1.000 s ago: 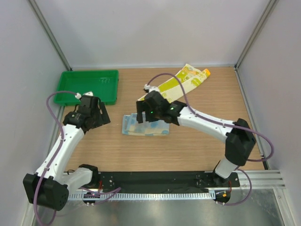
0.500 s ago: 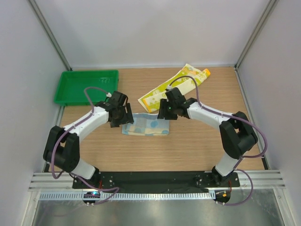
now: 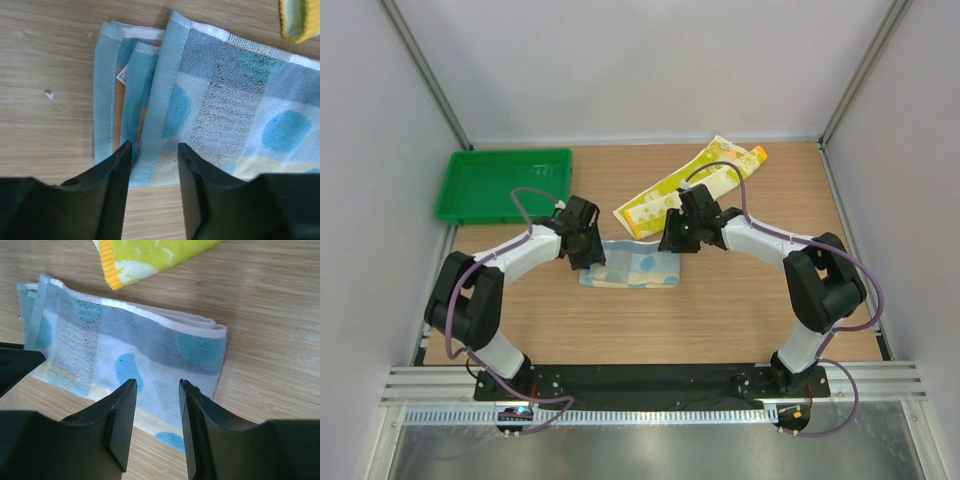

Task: Roll the towels
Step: Fold the towel

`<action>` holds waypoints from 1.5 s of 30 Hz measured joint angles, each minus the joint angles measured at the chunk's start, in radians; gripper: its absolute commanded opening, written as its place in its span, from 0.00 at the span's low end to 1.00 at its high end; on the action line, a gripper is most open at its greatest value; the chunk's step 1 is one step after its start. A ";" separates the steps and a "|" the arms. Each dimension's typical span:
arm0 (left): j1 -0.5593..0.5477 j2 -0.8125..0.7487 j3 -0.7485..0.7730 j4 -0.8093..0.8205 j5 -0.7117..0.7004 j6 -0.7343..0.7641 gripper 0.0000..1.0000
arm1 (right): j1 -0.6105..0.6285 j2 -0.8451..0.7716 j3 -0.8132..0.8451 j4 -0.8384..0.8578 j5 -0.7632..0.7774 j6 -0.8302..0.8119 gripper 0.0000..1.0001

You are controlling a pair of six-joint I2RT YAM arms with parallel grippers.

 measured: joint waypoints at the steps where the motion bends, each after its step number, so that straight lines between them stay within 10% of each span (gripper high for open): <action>1: 0.000 0.006 -0.005 0.008 0.000 -0.006 0.35 | -0.001 0.002 -0.006 0.003 -0.002 0.000 0.46; 8: -0.005 0.023 -0.021 0.031 0.003 -0.012 0.06 | -0.006 0.004 -0.057 0.009 -0.005 -0.002 0.44; 22: -0.022 -0.219 -0.119 -0.009 -0.145 -0.014 0.09 | -0.006 0.004 -0.081 0.018 -0.009 -0.002 0.51; 33: -0.022 -0.217 -0.211 -0.050 -0.228 -0.064 0.08 | -0.007 -0.072 -0.153 0.183 -0.249 0.053 0.11; 45: -0.022 -0.217 -0.245 -0.049 -0.257 -0.081 0.07 | 0.002 0.095 -0.297 0.602 -0.540 0.242 0.02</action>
